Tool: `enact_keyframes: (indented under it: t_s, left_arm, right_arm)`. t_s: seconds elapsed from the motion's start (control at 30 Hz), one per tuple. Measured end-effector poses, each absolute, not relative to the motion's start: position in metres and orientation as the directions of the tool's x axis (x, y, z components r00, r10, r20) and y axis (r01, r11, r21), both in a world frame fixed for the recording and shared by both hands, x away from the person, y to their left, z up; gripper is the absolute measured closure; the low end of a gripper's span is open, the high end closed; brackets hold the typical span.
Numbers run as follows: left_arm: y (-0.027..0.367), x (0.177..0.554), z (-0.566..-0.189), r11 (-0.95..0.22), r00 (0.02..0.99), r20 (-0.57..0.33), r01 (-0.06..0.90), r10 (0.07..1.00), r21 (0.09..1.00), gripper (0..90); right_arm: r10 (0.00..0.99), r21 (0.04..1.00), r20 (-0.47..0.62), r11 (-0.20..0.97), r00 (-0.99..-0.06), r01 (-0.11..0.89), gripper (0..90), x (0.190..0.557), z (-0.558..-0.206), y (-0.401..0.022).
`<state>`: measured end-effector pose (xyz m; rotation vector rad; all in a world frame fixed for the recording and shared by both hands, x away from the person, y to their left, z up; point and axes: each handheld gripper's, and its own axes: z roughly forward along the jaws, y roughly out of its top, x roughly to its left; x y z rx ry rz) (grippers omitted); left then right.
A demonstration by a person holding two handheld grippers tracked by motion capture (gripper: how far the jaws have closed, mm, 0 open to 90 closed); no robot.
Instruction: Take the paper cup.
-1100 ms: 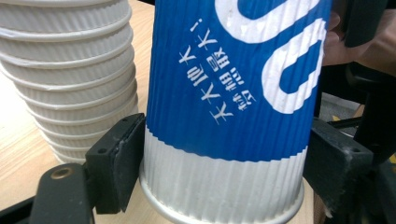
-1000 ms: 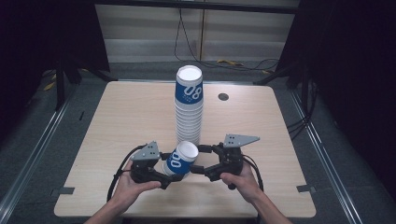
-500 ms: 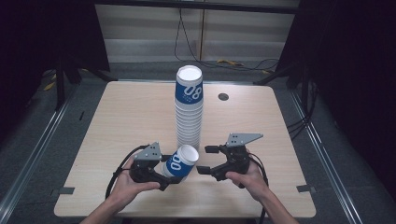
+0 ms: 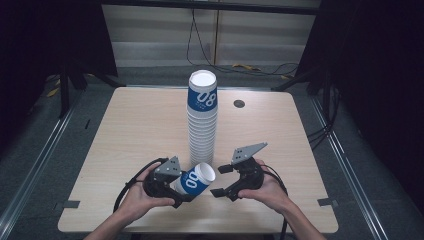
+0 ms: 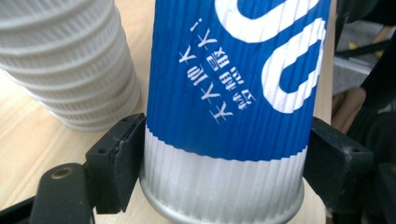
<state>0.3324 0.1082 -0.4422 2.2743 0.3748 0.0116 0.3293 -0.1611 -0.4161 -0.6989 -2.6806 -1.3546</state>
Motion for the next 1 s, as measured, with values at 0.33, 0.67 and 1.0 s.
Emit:
enact_keyframes:
  t_s: [0.33, 0.67, 1.0]
  left_arm:
    - [0.101, 0.333, -0.448, -0.670, 0.958, -0.116, 0.267, 0.262, 0.693, 21.1]
    - [0.094, 0.329, -0.447, -0.705, 0.963, -0.089, 0.248, 0.255, 0.665, 21.1]
    - [0.080, 0.325, -0.448, -0.758, 0.973, -0.041, 0.204, 0.229, 0.619, 21.1]
  right_arm:
    - [0.349, 0.661, 0.220, 0.634, -0.911, 0.402, 19.0, 0.335, -0.419, -0.153]
    - [0.326, 0.589, 0.192, 0.717, -0.926, 0.374, 18.4, 0.337, -0.420, -0.147]
    - [0.303, 0.563, 0.190, 0.746, -0.934, 0.356, 18.4, 0.337, -0.419, -0.140]
